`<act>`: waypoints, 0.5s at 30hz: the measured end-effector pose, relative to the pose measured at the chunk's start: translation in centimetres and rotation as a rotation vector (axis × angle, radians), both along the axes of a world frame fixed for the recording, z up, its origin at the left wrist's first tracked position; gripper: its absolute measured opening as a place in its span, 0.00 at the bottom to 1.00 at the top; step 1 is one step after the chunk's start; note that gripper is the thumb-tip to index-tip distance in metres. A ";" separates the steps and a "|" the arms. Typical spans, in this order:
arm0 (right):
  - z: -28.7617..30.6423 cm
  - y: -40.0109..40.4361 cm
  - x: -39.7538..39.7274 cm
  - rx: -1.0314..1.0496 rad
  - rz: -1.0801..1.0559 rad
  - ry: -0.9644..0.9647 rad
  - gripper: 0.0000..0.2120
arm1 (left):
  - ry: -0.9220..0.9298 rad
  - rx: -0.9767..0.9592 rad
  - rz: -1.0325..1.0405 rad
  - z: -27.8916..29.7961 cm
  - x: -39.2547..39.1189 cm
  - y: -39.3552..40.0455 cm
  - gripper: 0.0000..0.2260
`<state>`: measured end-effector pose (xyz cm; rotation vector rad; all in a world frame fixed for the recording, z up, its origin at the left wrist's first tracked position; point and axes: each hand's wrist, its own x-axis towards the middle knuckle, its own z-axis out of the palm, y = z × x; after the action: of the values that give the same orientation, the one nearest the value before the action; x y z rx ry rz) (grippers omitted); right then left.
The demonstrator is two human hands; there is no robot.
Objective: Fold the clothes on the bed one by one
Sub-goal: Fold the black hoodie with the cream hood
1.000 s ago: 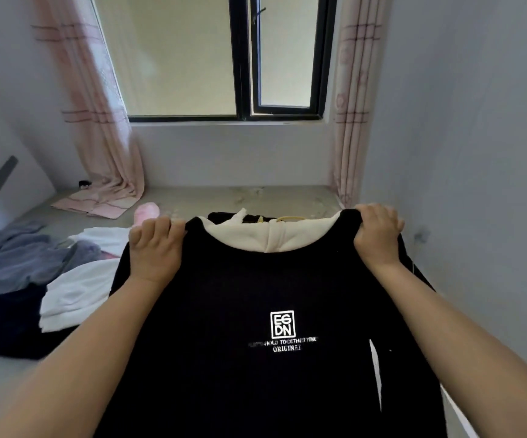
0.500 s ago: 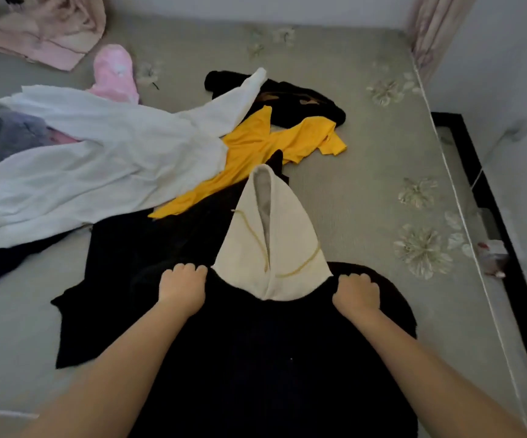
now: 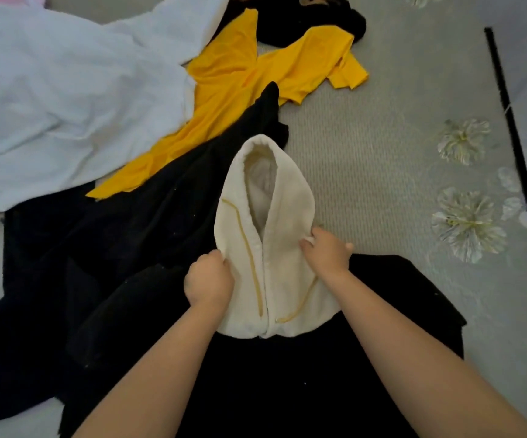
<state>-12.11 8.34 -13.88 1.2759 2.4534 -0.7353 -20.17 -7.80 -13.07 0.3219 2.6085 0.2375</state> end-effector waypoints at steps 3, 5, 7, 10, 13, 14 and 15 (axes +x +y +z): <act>2.6 0.8 -1.0 0.094 -0.024 0.360 0.07 | 0.135 0.291 0.048 2.0 -1.8 0.5 0.10; 6.2 2.2 -2.7 0.197 -0.063 0.577 0.06 | 0.249 0.425 0.067 4.5 -4.0 1.0 0.09; 10.1 3.7 -5.2 0.325 -0.036 0.727 0.07 | 0.339 0.503 0.059 7.3 -6.6 1.7 0.10; 15.2 5.5 -9.9 0.498 -0.004 0.854 0.11 | 0.524 0.600 -0.011 11.7 -10.7 3.6 0.14; 18.8 7.6 -13.8 0.613 -0.048 0.961 0.14 | 0.681 0.695 -0.122 15.7 -14.6 5.9 0.21; 19.4 8.5 -14.9 0.632 -0.056 0.978 0.15 | 0.730 0.702 -0.137 16.5 -15.9 6.6 0.21; 19.7 9.3 -16.1 0.642 -0.056 0.959 0.15 | 0.749 0.690 -0.144 16.8 -17.2 7.3 0.20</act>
<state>-28.20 17.63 5.79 1.3937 3.6659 -0.6950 -37.32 -0.52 3.74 0.9895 3.1061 1.1649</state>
